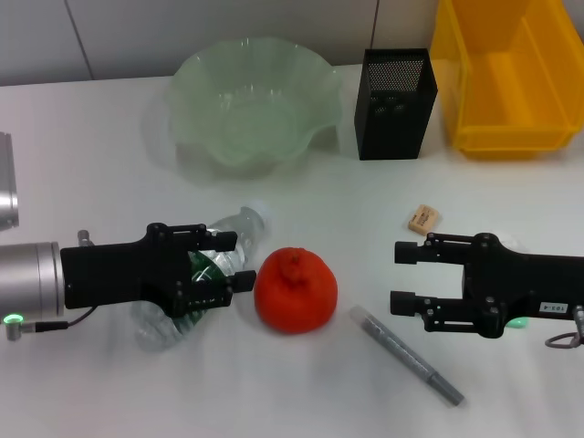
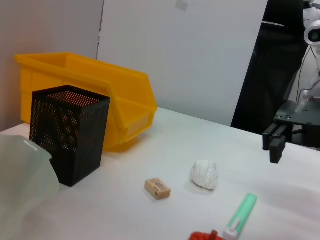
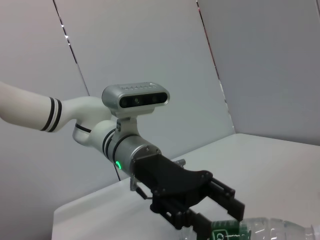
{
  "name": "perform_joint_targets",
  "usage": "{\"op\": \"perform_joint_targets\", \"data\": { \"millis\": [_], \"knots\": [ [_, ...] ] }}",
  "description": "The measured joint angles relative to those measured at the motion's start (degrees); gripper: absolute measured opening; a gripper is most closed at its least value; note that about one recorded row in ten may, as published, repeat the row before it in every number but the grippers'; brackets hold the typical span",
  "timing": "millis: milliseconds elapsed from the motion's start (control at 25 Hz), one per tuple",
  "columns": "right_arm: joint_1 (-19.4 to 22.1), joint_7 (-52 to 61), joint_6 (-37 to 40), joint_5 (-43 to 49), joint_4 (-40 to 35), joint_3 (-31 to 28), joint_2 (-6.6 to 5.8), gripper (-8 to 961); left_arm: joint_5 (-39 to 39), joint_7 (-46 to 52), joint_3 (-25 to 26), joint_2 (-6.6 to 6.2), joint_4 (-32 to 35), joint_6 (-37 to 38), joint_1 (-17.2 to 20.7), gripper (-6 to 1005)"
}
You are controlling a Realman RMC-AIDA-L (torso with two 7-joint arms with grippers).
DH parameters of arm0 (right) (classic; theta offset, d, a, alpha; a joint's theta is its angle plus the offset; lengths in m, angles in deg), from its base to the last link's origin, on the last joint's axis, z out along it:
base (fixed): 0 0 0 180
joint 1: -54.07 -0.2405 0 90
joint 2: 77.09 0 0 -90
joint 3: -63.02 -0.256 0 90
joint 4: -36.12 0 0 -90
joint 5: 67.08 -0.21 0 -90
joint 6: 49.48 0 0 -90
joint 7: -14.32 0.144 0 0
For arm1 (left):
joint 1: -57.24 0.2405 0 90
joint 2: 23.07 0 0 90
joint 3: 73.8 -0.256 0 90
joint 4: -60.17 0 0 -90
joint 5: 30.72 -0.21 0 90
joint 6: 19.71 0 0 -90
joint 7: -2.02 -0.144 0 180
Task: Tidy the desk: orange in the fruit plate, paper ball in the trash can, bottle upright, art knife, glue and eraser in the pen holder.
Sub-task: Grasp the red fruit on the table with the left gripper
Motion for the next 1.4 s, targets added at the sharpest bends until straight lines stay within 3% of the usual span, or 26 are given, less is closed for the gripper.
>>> {"op": "perform_joint_targets", "data": {
  "millis": [440,1080,1400],
  "knots": [
    [-0.79,0.35,-0.70,0.02,-0.44,0.00,-0.13,705,1.41,-2.42,0.44,-0.19,0.40,5.63,5.88,613],
    [-1.59,1.57,-2.89,0.36,-0.10,1.36,-0.10,704,1.32,-1.19,-0.10,-0.43,3.59,9.35,5.98,610],
    [-1.71,2.18,-3.58,0.43,-0.08,1.41,-0.16,704,1.52,4.40,-0.11,0.15,6.62,9.19,4.75,612]
  ]
}}
